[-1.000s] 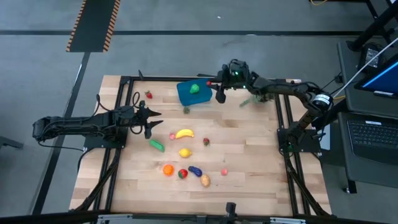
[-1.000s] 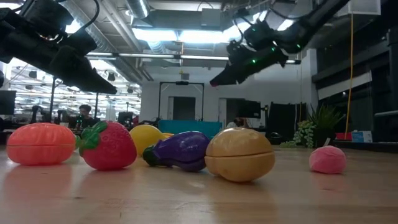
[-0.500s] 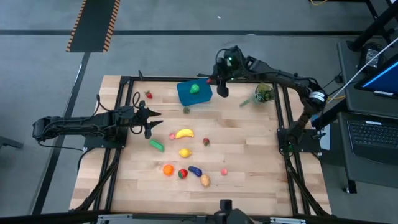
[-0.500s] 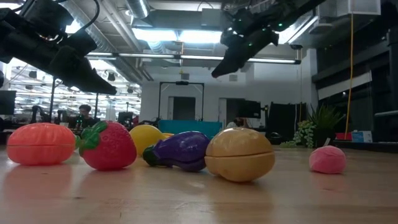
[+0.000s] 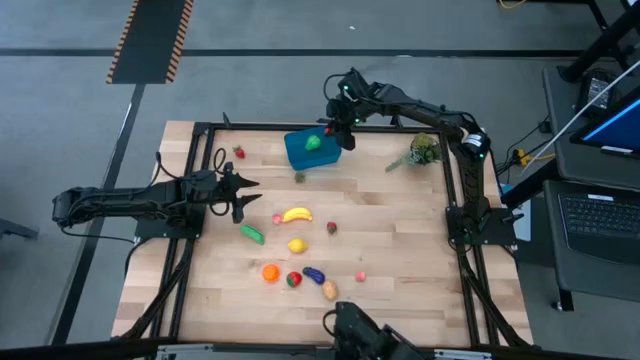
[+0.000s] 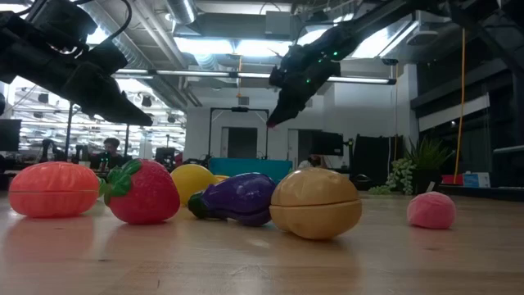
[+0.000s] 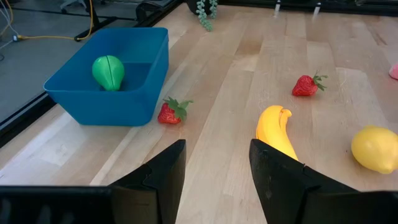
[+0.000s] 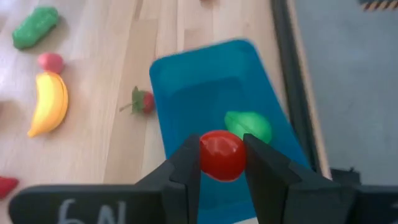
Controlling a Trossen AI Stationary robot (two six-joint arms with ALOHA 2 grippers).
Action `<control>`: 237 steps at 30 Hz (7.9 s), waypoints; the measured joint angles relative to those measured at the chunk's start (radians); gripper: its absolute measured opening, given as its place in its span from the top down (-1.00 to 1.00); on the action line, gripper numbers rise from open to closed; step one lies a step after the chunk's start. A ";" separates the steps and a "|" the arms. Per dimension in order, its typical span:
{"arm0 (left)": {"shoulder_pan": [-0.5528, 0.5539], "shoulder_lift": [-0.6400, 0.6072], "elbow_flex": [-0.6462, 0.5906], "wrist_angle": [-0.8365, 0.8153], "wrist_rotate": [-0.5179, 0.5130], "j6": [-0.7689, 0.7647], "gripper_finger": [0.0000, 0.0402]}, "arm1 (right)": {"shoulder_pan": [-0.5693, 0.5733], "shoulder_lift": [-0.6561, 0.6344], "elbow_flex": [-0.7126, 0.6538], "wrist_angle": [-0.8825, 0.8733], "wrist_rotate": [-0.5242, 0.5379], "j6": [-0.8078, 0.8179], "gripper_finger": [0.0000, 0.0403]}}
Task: Pick and placing Produce into tupperware
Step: Put the cherry into the blue bin, then put the banana into the blue bin
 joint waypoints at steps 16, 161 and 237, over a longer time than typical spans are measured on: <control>0.000 0.000 0.000 0.000 0.000 0.000 0.15 | -0.001 0.190 0.237 -0.198 0.090 -0.063 0.49; 0.000 0.002 0.007 0.110 -0.103 -0.022 0.15 | 0.188 -1.064 -1.394 1.062 0.079 0.430 0.38; -0.249 1.141 0.979 -0.560 -0.103 -0.160 0.15 | 0.188 -1.061 -1.400 1.036 0.079 0.416 0.38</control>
